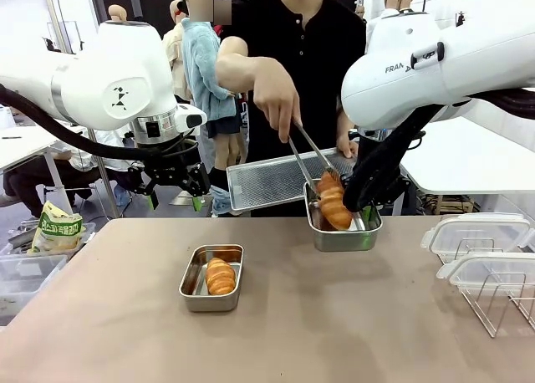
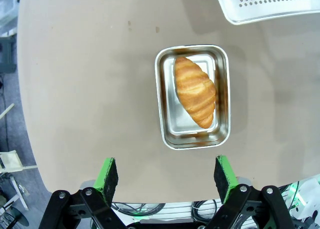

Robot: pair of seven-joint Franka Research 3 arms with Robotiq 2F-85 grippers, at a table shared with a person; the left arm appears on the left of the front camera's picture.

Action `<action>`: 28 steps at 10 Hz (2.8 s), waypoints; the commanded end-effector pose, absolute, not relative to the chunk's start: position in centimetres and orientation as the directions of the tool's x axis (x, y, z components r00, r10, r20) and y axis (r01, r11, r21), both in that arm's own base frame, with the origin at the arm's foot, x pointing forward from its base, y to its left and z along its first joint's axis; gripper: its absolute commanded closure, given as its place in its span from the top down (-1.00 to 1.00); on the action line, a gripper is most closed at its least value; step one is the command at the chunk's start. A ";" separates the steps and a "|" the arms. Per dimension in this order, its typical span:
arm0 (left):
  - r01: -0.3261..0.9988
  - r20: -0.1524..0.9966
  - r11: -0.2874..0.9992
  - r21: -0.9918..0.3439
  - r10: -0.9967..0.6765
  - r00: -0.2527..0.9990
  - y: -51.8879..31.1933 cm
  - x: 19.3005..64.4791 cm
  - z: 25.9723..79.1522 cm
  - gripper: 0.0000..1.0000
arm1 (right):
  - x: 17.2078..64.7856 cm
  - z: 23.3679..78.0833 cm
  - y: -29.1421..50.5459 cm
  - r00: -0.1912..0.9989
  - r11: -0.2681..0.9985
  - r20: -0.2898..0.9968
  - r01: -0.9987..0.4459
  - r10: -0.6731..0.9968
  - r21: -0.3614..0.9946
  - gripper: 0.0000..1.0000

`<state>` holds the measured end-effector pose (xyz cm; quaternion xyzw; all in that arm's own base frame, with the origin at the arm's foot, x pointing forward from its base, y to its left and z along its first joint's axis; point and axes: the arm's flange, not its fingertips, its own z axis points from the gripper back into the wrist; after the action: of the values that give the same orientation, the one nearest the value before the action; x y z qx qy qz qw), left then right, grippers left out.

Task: Place the bread in airtight containers.
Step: Once an object is inside an Airtight Container , place the container in the center of the table.

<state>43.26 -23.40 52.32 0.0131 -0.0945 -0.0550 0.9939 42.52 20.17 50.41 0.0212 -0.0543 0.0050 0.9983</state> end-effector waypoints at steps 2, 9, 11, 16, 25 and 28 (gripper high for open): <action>0.107 0.190 0.994 0.035 -0.111 0.975 -23.3 43.1 52.6 1.00 | 42.5 50.7 20.2 0.993 0.999 0.118 -0.012 0.007 0.045 -1.00; 0.107 0.190 0.994 0.035 -0.111 0.975 -23.3 43.1 52.6 1.00 | 42.5 50.7 20.2 0.993 0.999 0.118 -0.012 0.007 0.045 -1.00; 0.107 0.190 0.994 0.035 -0.111 0.975 -23.3 43.1 52.6 1.00 | 42.5 50.7 20.2 0.993 0.999 0.118 -0.012 0.007 0.045 -1.00; 0.107 0.190 0.994 0.035 -0.111 0.975 -23.3 43.1 52.6 1.00 | 42.5 50.7 20.2 0.993 0.999 0.118 -0.012 0.007 0.045 -1.00; 0.107 0.190 0.994 0.035 -0.111 0.975 -23.3 43.1 52.6 1.00 | 45.7 39.8 19.0 0.997 0.998 0.075 -0.034 0.030 0.057 -1.00; 0.107 0.190 0.994 0.035 -0.111 0.975 -23.3 43.1 52.6 1.00 | 46.4 36.2 18.7 0.997 0.998 0.071 -0.006 0.002 0.057 -1.00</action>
<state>43.26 -23.40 52.35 0.0130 -0.0949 -0.0550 0.9939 46.26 19.03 36.33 0.0309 -0.0194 0.0028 0.9993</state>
